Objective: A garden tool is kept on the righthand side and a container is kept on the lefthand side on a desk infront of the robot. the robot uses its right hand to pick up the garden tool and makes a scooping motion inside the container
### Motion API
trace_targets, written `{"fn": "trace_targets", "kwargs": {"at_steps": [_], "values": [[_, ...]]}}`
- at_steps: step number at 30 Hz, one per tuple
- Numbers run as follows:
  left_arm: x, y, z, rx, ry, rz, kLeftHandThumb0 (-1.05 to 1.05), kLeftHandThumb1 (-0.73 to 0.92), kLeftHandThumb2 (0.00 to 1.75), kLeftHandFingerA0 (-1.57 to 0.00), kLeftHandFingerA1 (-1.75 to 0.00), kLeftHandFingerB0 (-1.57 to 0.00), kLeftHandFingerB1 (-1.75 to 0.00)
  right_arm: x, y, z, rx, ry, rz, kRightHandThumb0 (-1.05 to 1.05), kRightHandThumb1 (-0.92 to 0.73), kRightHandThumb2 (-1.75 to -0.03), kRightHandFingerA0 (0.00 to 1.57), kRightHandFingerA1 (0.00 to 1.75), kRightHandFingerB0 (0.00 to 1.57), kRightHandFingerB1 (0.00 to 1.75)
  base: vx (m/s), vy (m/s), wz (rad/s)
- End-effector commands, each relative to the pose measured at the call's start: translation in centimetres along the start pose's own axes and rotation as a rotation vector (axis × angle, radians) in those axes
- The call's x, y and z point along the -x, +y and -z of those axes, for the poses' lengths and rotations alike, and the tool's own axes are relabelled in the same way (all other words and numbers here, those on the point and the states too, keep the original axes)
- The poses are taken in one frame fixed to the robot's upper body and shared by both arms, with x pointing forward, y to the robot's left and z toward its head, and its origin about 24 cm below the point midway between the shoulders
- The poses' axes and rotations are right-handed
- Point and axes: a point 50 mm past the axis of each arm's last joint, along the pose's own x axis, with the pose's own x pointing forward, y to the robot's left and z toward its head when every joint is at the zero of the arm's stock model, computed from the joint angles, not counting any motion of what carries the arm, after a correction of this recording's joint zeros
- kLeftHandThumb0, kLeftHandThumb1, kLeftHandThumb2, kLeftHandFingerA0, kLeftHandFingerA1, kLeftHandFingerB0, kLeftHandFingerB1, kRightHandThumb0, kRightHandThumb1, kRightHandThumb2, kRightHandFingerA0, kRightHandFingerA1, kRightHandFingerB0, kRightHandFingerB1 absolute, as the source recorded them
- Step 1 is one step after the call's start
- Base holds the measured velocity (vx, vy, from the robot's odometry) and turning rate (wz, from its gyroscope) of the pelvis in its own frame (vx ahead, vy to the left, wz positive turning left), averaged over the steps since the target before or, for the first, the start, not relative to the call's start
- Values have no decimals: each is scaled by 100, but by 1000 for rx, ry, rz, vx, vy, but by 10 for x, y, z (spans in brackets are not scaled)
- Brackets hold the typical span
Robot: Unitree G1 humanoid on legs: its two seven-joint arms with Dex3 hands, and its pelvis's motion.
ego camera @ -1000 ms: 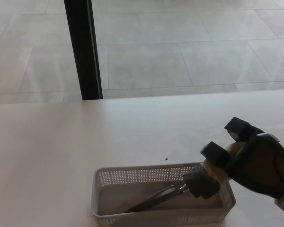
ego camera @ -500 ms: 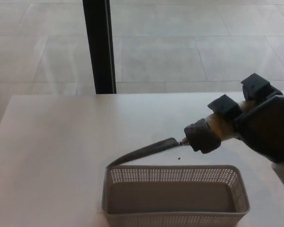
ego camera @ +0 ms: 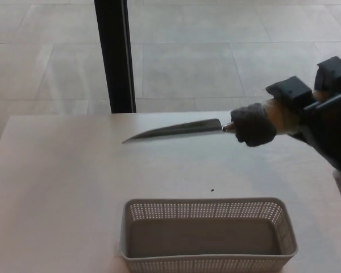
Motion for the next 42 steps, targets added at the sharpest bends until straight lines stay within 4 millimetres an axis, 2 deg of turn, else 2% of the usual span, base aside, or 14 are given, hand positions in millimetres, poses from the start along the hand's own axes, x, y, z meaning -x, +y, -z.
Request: {"fn": "trace_targets", "kwargs": {"at_steps": [1, 3, 5, 11, 16, 18, 20, 28, 34, 35, 36, 37, 38, 42], "values": [[1, 3, 3, -2, 14, -9, -51, 65, 59, -70, -67, -64, -55, -14, -15, 29, 57, 70, 108, -36, -57, -62, 90, 167, 86, 63, 0, 0, 0], [1, 3, 3, -3, 13, -8, -51, 65, 59, -70, -67, -64, -55, -14, -15, 32, 63, 70, 109, -36, -57, -62, 90, 167, 86, 63, 0, 0, 0], [1, 3, 3, -19, 15, -7, -52, 65, 59, -70, -69, -63, -54, -5, -19, 59, 117, 105, 67, -32, -53, -60, 92, 168, 88, 63, 0, 0, 0], [2, 6, 6, -4, 19, -13, -51, 65, 59, -69, -67, -62, -53, 20, -18, 98, 235, 161, -68, -34, -56, -56, 93, 166, 89, 65, 0, 0, 0], [2, 7, 5, 10, 13, -17, -52, 64, 59, -69, -68, -63, -53, 36, -16, 115, 269, 232, -134, -35, -54, -59, 88, 168, 90, 61, 0, 0, 0], [2, 5, 7, 11, 19, -17, -51, 64, 59, -68, -67, -64, -54, 57, -15, 124, 328, 266, -210, -35, -50, -59, 100, 163, 97, 60, 0, 0, 0], [2, 4, 8, -2, 21, -13, -51, 65, 59, -69, -66, -63, -53, 76, -11, 128, 344, 316, -320, -38, -53, -60, 94, 163, 92, 58, 0, 0, 0], [2, 6, 8, 17, 13, -6, -51, 64, 59, -66, -70, -62, -55, 113, -5, 125, 345, 412, -417, -34, -49, -58, 90, 159, 95, 58, 0, 0, 0], [3, 5, 11, 10, 21, -11, -50, 64, 59, -66, -66, -61, -52, 136, 12, 104, 315, 441, -537, -34, -53, -59, 86, 161, 94, 60, 0, 0, 0], [2, 5, 11, 3, 21, -9, -50, 65, 59, -68, -68, -62, -53, 139, 17, 99, 322, 450, -575, -45, -46, -68, 97, 152, 89, 90, 0, 0, 0], [2, 4, 12, -8, 21, -9, -51, 65, 60, -67, -66, -60, -51, 143, 23, 91, 331, 462, -614, -43, -48, -69, 98, 153, 89, 90, 0, 0, 0], [3, 4, 13, -8, 24, -7, -52, 65, 59, -66, -67, -60, -51, 145, 27, 87, 321, 477, -652, -34, -62, -59, 83, 171, 80, 96, 0, 0, 0], [3, 3, 14, -5, 25, -3, -50, 66, 59, -65, -65, -59, -51, 149, 31, 82, 327, 481, -694, -34, -55, -59, 88, 167, 86, 77, 0, 0, 0], [3, 3, 14, 15, 18, 1, -50, 65, 60, -65, -65, -58, -52, 169, 42, 58, 261, 471, -795, -33, -50, -58, 93, 167, 87, 76, 0, 0, 0]]}}
